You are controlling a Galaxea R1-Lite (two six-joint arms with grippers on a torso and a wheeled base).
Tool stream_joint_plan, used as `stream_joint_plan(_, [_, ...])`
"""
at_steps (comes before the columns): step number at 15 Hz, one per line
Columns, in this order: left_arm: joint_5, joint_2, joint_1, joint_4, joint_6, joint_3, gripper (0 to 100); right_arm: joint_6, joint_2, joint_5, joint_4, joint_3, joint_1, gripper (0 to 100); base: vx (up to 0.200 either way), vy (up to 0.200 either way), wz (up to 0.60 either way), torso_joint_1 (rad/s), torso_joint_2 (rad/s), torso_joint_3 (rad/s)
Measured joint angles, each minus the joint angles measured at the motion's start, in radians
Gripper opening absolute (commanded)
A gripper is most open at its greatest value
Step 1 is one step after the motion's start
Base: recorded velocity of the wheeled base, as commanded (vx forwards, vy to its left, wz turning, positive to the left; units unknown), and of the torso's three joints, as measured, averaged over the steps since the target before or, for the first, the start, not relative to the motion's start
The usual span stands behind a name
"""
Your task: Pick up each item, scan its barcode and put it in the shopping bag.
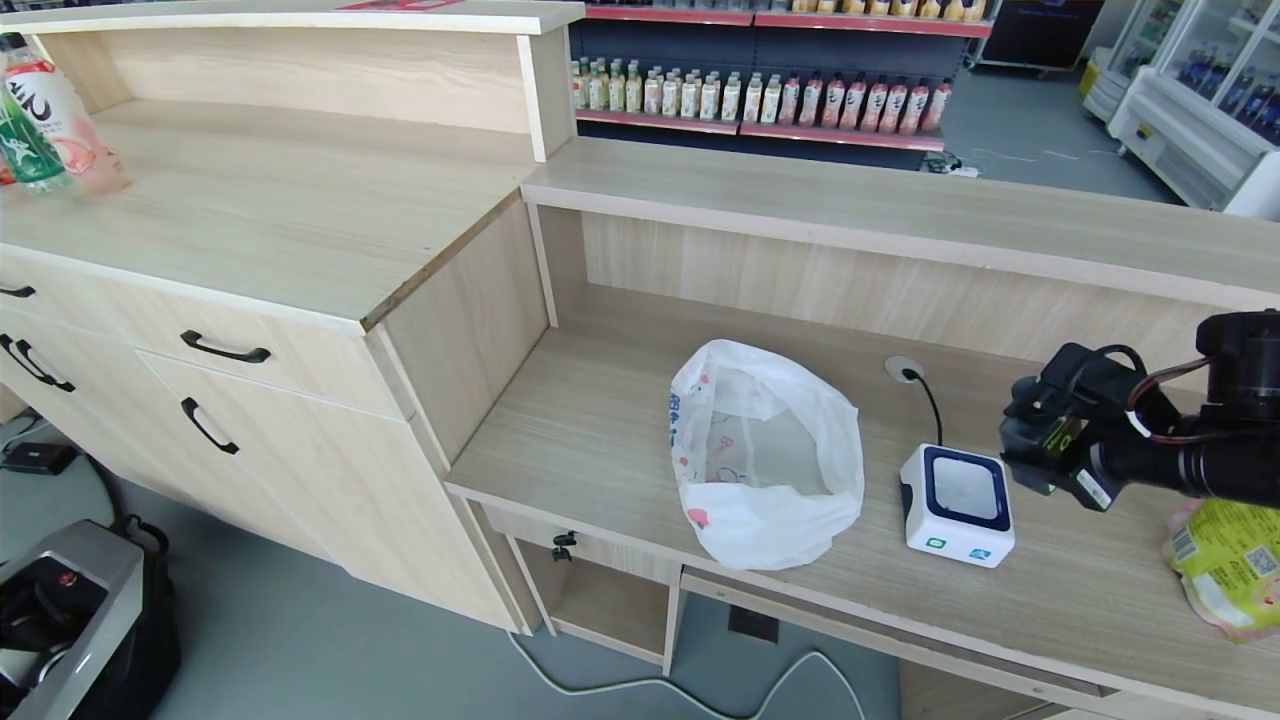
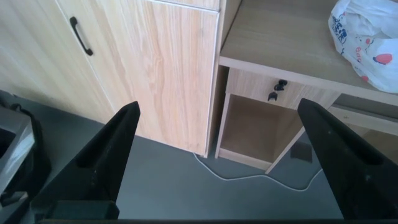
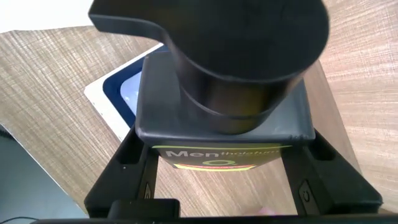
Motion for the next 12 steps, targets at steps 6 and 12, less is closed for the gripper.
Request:
stream_joint_plan(6, [0.000, 0.000, 0.000, 0.000, 0.000, 0.000, 100, 0.009, 0.029, 0.001, 0.003, 0.011, 0.019, 0, 0.000, 0.000, 0.00, 0.000, 0.00, 0.000])
stream_joint_plan(12, [0.000, 0.000, 0.000, 0.000, 0.000, 0.000, 100, -0.015, 0.058, 0.000, 0.001, 0.017, 0.049, 0, 0.000, 0.000, 0.00, 0.000, 0.00, 0.000])
